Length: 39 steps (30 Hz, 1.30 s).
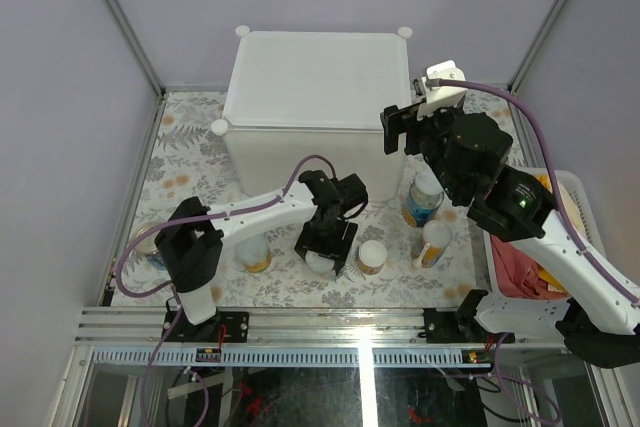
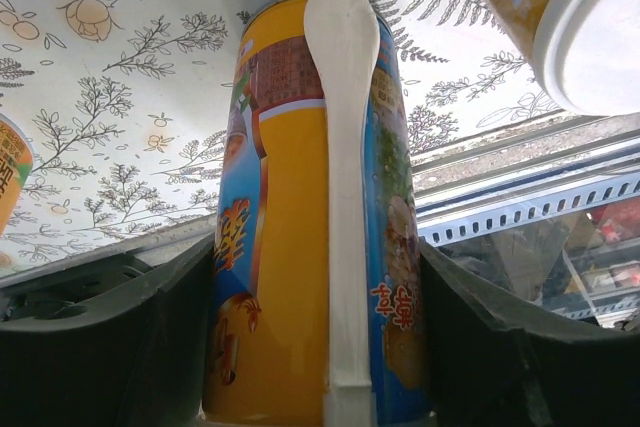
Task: Place and organize the canned foods onto the counter
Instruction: Place the canned food at the center of the board.
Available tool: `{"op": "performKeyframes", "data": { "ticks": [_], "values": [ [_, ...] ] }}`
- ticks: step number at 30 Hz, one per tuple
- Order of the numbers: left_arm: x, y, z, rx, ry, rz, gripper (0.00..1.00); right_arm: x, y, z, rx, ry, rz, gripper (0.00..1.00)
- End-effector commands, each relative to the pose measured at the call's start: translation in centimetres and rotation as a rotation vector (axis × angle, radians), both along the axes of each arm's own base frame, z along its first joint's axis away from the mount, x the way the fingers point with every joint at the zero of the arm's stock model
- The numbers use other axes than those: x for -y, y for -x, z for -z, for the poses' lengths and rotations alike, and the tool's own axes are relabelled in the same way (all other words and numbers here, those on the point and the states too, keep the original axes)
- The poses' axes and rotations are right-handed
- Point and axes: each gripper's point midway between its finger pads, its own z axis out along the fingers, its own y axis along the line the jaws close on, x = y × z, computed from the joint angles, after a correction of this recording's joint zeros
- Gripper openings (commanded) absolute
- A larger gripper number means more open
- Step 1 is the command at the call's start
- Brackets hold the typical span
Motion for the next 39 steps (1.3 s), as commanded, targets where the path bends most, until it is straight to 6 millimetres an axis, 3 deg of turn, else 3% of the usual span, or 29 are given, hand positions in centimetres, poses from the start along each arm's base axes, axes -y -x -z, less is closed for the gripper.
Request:
{"op": "performKeyframes", "data": {
  "ticks": [1,4,5,6,7,14,18,23,30,39],
  "values": [
    [0.3,0.2,-1.3,-0.01,0.025,0.06,0.58,-0.6,0.3,-1.3,0.031,-0.044,-0.033,0.83],
    [0.3,0.5,-1.2,-0.025,0.037,0.074,0.65,-0.8,0.2,-1.2,0.028,-0.038,-0.031,0.83],
    [0.3,0.7,-1.2,-0.031,0.038,0.078,0.76,-0.8,0.2,-1.1,0.027,-0.036,-0.032,0.83],
    [0.3,0.7,-1.2,-0.034,0.04,0.083,0.93,-0.9,0.1,-1.0,0.026,-0.035,-0.032,0.83],
    [0.3,0.8,-1.1,-0.037,0.041,0.087,0.99,-0.9,0.1,-1.0,0.025,-0.035,-0.031,0.83],
    [0.5,0.9,-1.7,-0.035,0.064,0.089,1.0,-1.2,-0.1,-0.8,0.021,-0.031,-0.032,0.83],
    [0.9,0.5,-3.2,-0.003,0.094,0.086,1.0,-1.2,-0.1,-1.0,0.022,-0.032,-0.033,0.83],
    [1.7,0.0,-7.0,0.068,0.171,0.083,1.0,-1.3,-0.2,-1.0,0.015,-0.014,-0.036,0.83],
    [2.9,1.0,-14.2,0.184,0.381,0.084,1.0,-2.2,1.1,-0.5,-0.011,-0.022,-0.127,0.83],
    [-0.5,1.6,-18.7,0.351,0.51,-0.035,1.0,-3.7,4.8,4.2,-0.14,-0.049,-0.313,0.82]
  ]
}}
